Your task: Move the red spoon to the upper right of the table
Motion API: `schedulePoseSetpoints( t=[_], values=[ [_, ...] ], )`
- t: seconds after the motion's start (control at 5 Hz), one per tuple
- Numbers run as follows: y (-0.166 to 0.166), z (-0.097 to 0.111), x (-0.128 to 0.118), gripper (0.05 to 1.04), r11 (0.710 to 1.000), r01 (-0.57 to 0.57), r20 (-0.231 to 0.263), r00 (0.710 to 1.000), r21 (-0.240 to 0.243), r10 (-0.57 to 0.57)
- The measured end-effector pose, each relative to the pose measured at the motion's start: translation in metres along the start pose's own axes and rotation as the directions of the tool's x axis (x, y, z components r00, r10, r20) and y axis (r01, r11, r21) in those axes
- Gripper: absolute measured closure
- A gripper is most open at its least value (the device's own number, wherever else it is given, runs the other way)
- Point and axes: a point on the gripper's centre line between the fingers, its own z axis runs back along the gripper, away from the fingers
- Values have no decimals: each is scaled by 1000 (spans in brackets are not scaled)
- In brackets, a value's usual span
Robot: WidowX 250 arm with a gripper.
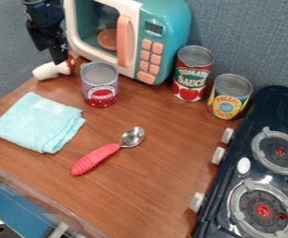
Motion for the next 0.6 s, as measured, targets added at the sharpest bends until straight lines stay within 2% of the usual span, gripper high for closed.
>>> schedulePoseSetpoints(
  t=[0.2, 0.4, 0.6],
  values=[
    [-4, -12, -5, 82, 1000, -6, -21, 1000, -28, 6],
    [-18, -16, -20, 82, 996, -33, -12, 999, -80, 32],
    [-20, 14, -31, 82, 998, -58, 22, 998, -30, 58]
  ],
)
